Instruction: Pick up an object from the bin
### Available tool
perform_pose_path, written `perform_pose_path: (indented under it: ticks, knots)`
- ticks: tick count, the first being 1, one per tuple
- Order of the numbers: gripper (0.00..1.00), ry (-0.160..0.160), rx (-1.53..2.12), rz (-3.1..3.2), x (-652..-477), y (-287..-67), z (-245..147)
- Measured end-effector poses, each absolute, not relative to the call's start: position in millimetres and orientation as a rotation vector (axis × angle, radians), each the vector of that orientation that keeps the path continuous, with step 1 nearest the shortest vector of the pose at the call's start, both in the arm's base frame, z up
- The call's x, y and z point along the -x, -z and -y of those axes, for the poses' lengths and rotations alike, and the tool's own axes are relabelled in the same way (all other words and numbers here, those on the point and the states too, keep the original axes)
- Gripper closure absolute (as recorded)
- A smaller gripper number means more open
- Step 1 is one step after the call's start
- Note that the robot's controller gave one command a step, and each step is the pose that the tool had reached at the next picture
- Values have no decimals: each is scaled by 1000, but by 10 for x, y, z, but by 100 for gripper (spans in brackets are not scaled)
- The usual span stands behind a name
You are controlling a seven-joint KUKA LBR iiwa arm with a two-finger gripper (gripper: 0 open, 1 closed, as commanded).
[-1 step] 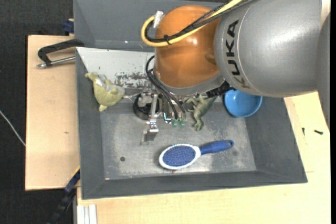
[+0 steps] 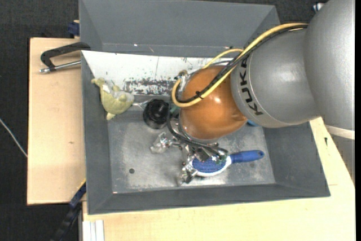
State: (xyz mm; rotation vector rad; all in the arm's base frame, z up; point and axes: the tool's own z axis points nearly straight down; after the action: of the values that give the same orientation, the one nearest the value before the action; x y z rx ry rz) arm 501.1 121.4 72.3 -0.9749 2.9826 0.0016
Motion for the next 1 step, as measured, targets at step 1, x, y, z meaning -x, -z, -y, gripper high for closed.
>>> perform_pose_path:
  ticks: [1]
  knots:
    - [0, 4, 1119, -2928, -5059, -1017, -221]
